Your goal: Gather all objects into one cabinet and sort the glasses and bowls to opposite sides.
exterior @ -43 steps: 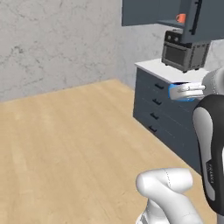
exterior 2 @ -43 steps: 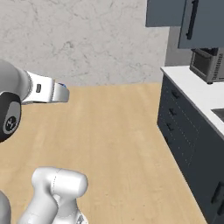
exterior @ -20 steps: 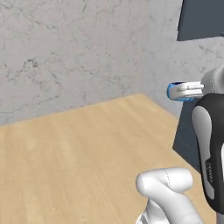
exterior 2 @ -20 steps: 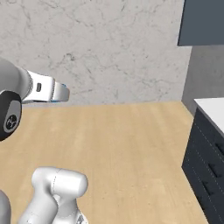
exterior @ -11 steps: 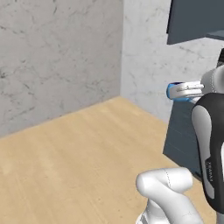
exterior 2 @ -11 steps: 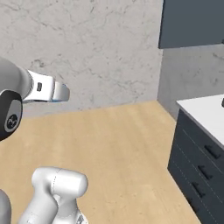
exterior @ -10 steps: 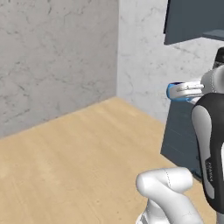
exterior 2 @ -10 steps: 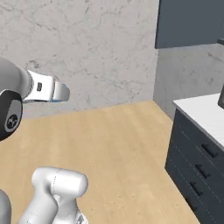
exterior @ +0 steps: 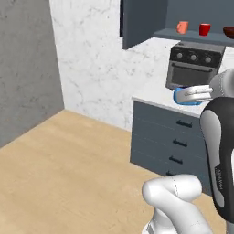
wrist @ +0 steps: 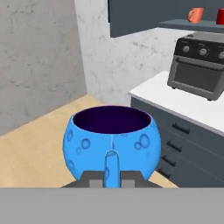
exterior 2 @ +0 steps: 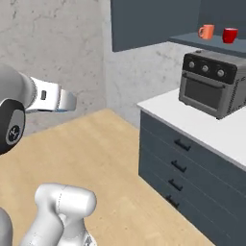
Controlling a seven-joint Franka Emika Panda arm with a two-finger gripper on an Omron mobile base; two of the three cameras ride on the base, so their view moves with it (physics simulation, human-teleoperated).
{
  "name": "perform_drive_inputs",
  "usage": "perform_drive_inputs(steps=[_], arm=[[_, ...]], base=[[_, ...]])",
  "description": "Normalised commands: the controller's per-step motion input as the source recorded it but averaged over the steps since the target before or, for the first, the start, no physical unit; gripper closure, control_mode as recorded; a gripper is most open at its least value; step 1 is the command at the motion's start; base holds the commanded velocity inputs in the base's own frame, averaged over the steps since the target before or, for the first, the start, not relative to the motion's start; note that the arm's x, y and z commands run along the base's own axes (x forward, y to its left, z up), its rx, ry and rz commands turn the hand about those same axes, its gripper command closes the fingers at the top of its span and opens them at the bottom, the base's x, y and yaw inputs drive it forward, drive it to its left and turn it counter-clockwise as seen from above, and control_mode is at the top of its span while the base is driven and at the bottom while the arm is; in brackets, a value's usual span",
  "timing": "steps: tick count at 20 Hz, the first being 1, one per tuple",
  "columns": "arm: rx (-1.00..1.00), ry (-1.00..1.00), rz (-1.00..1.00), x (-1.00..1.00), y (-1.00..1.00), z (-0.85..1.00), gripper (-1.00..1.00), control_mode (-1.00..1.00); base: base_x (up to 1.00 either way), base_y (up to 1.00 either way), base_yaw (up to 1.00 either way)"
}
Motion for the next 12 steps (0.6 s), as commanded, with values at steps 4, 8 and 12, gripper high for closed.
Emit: perform_drive_inputs(steps=[4, 8, 12], arm=[[0.00, 0.00, 0.00, 0.00, 0.00, 0.00, 1.00, 1.00], [0.00, 0.00, 0.00, 0.00, 0.00, 0.00, 1.00, 1.00], [0.00, 0.00, 0.00, 0.00, 0.00, 0.00, 1.00, 1.00]], base=[[0.50, 0.01, -0.66], [0.56, 0.17, -0.65], [0.46, 0.38, -0.56]])
